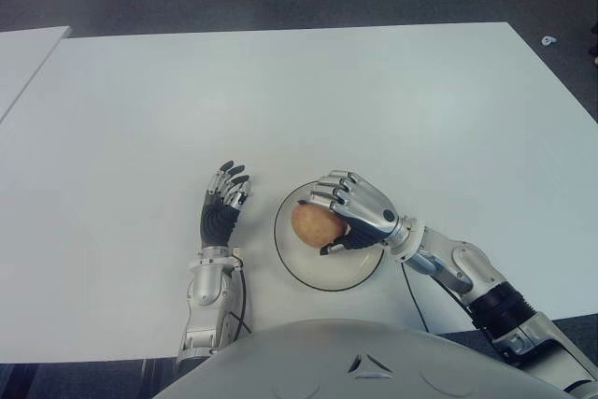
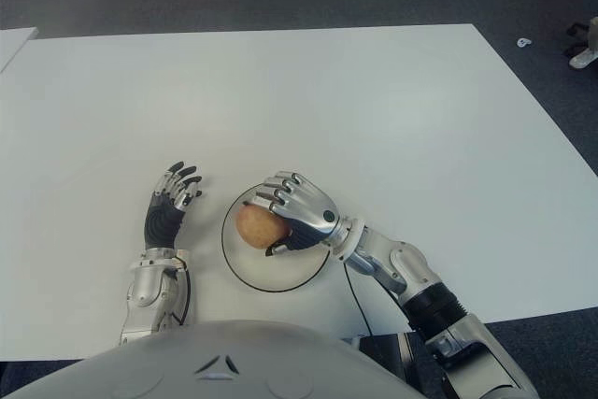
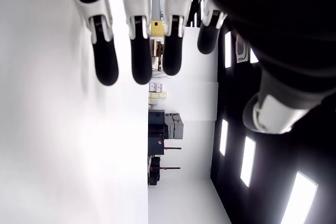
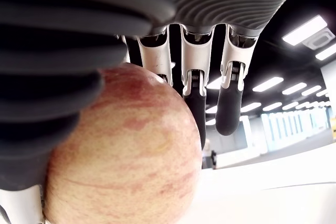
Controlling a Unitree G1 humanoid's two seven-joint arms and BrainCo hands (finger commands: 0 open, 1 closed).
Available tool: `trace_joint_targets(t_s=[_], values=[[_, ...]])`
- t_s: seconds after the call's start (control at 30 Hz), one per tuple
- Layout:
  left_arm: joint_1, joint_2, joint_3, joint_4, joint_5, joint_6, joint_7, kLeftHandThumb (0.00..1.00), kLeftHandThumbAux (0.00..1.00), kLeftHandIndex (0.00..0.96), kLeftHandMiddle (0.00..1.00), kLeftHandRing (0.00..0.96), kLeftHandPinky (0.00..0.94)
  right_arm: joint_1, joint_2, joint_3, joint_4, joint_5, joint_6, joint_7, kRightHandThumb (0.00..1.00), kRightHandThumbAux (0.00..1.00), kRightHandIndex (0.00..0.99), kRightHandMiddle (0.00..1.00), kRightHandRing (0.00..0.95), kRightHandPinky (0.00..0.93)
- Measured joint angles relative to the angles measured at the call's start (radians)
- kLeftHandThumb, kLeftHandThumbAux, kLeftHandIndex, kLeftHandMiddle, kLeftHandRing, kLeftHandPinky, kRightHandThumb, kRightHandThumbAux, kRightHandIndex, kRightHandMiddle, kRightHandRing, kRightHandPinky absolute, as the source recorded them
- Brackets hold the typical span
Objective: Put the apples into the plate.
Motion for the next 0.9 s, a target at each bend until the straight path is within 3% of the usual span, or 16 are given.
trace_joint_targets(t_s=[0.67, 0.77, 0.8, 0.87, 0.9], values=[[0.007, -0.001, -0.004, 0.0, -0.002, -0.011, 0.0, 0.393, 0.583, 0.157, 0.232, 0.298, 0.359, 0.012, -0.003, 0.005, 0.012, -0.001, -0.012, -0.007, 0.72, 0.703, 0.441, 0.821, 0.847, 0.857], [0.007, -0.001, -0.004, 0.0, -0.001, -0.014, 0.0, 0.393, 0.587, 0.159, 0.233, 0.296, 0.357, 0.011, -0.003, 0.003, 0.012, 0.001, -0.018, -0.009, 0.699, 0.707, 0.433, 0.737, 0.73, 0.698], [0.007, -0.001, -0.004, 0.001, -0.001, -0.016, 0.0, 0.395, 0.59, 0.162, 0.233, 0.294, 0.355, 0.011, -0.003, 0.0, 0.011, 0.004, -0.021, -0.008, 0.558, 0.63, 0.395, 0.583, 0.56, 0.542], [0.007, -0.001, -0.004, 0.001, 0.0, -0.021, 0.0, 0.396, 0.593, 0.164, 0.233, 0.292, 0.353, 0.01, -0.004, -0.006, 0.005, 0.017, -0.024, 0.0, 0.431, 0.563, 0.361, 0.447, 0.41, 0.406], [0.007, -0.001, -0.004, 0.002, 0.0, -0.024, 0.0, 0.396, 0.593, 0.165, 0.232, 0.292, 0.353, 0.009, -0.005, -0.01, 0.001, 0.025, -0.025, 0.007, 0.405, 0.549, 0.354, 0.418, 0.378, 0.378]])
